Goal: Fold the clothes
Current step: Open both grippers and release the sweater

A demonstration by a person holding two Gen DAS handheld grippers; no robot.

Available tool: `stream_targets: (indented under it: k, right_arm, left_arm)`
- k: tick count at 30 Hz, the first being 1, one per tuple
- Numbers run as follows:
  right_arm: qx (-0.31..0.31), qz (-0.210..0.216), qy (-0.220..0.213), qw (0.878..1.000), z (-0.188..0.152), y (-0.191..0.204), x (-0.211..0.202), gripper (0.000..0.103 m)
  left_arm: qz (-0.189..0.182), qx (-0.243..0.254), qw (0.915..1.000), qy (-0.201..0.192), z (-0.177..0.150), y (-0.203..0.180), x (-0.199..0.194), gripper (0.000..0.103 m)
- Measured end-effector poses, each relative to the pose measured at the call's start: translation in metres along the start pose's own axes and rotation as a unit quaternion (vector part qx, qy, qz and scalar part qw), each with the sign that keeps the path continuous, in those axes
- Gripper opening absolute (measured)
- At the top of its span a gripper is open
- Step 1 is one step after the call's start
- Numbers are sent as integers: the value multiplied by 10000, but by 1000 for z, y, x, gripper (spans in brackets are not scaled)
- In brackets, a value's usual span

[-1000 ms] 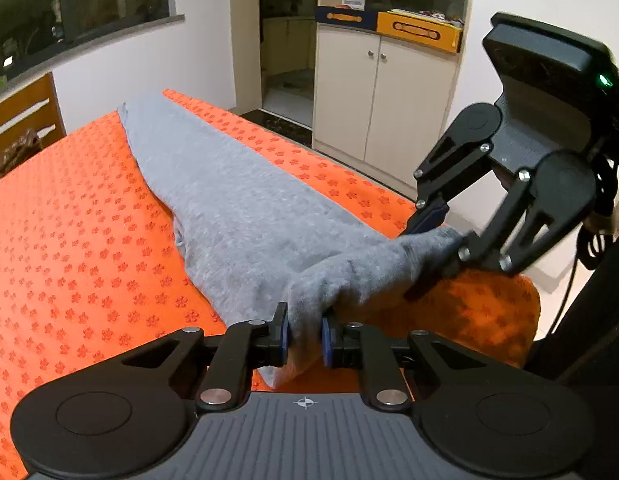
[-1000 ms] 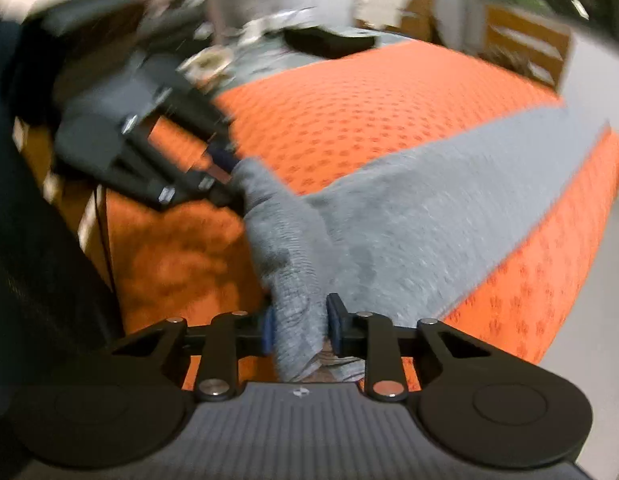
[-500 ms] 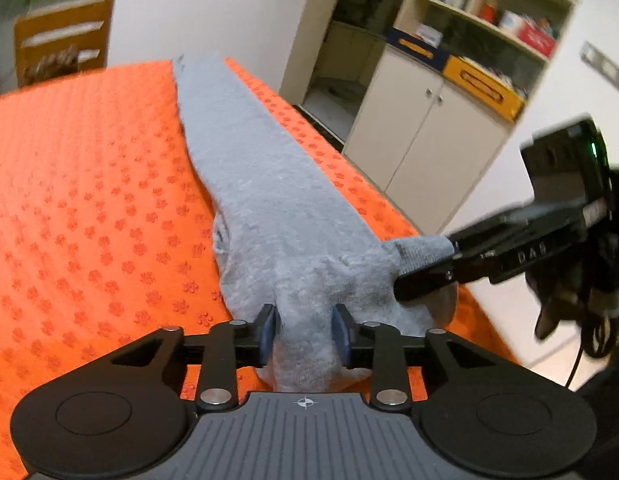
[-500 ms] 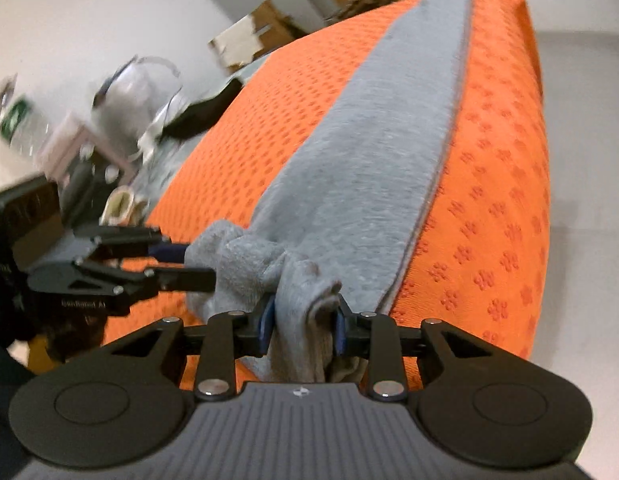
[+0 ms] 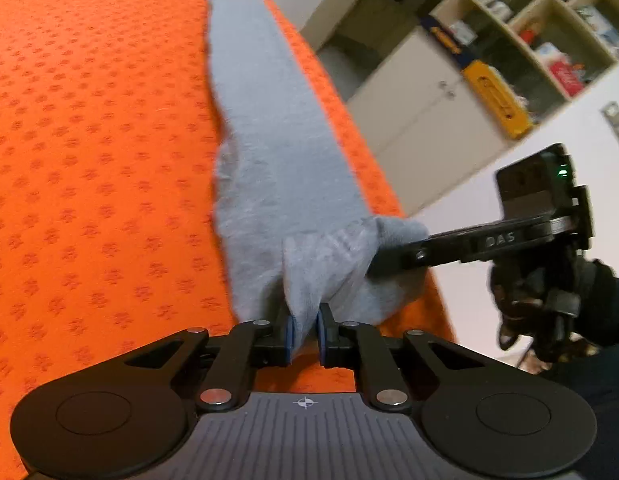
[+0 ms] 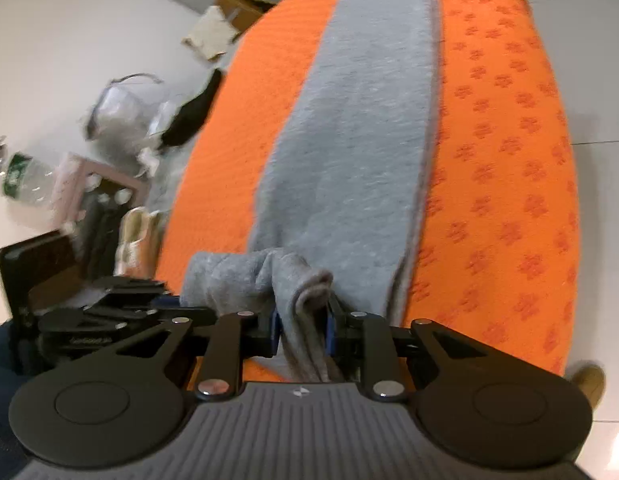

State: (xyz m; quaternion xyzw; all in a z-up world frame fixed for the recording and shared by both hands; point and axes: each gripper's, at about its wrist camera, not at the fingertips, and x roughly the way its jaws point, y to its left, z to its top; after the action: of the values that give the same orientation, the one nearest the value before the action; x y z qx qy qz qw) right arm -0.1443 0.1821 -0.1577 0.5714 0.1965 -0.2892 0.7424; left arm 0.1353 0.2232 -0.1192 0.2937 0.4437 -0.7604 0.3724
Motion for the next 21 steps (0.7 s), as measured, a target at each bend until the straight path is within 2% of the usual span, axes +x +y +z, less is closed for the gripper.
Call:
stream_targets:
  k: [2,4,6,10,12,14,16,19,21]
  right_arm:
    - [-148,-189,-62,9997,3,6,2,26]
    - [-323,-405,-125,9986,4,11,2,29]
    - [-633,-723,-214,9951,3,23,0,33]
    - [-1376,-1473,-574,9778,-1,46,-21,35]
    - [-1722,-1665,-787,9677,-6,56,-31,35]
    - [-1953,-1653,-947,9621,-7,65,-33,33]
    - [-2172,-1593,-1093,9568,-8,72,-35,26]
    - [-2262,-1397,-944,9594,-5,75,-27,17]
    - [-2249,-1594,-763,9582,-4,70,-16,16]
  left_arm:
    - [219,-115,9997,-73,1,4,5,25]
    - [231,-262,9993,-126,2,9,7,29]
    - [280,-174,9992,-237,1,6,4,29]
    - [507,350,9948,-811,-3,-10,-17,28]
    - [587,763,9899,-1045,-3,-23,-22,28]
    - [583,1089,9859,-1125,-1,-34,-20,23]
    - [549,1314,9843,-1039,1,-42,-9,20]
    - [635,1441,9831,-935,5,-47,9,18]
    - [729,1491,9823,-870,7,-48,22,18]
